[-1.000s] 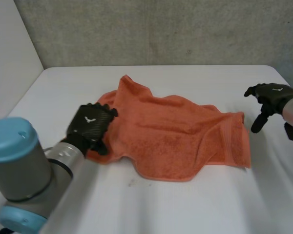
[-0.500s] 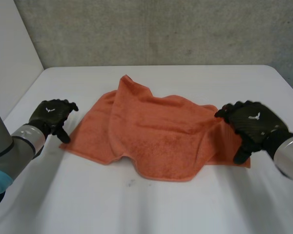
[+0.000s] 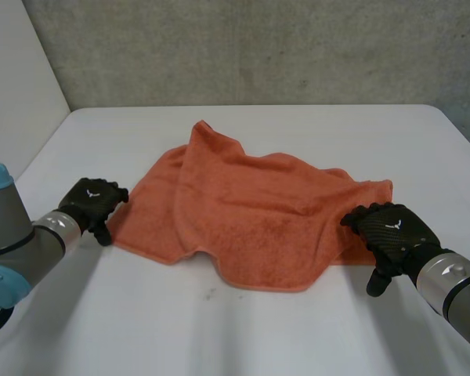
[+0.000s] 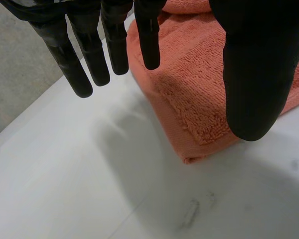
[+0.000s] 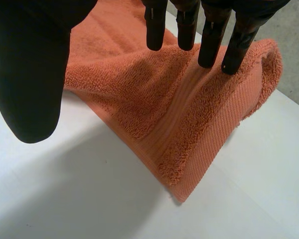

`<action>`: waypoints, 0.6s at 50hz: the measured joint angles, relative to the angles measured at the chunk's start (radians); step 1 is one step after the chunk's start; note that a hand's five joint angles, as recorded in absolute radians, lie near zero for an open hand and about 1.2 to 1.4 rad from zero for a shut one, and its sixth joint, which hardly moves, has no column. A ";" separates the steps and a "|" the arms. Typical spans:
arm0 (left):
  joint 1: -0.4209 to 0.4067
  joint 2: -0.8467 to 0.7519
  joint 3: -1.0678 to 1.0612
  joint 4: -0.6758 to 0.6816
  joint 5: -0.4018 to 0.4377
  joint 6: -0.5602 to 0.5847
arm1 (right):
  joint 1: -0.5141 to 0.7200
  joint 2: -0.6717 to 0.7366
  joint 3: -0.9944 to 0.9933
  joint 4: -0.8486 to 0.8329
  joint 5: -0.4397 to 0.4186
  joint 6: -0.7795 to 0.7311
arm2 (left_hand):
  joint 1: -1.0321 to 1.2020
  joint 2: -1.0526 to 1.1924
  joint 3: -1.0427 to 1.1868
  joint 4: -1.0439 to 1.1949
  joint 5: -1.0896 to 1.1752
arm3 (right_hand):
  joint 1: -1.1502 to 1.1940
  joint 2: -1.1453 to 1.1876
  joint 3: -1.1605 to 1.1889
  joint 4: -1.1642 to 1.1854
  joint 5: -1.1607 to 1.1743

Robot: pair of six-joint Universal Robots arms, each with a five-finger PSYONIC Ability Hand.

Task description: Fold the laundry

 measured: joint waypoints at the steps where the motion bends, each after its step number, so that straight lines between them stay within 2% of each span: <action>1: 0.000 -0.004 0.004 0.001 0.000 -0.001 | 0.000 0.000 0.000 0.000 0.000 0.001 | 0.014 0.009 0.010 0.011 0.010 | 0.000 0.000 0.000 0.000 0.000; 19: -0.002 -0.036 0.025 0.004 0.001 0.000 | 0.000 0.001 0.005 -0.010 -0.001 0.002 | 0.018 0.018 0.017 0.016 0.019 | 0.000 0.000 0.000 0.000 0.000; 30: -0.007 -0.066 0.067 0.005 0.001 0.000 | 0.000 0.006 0.008 -0.016 0.000 0.000 | 0.094 0.088 0.087 0.090 0.054 | 0.000 0.000 0.000 0.000 0.000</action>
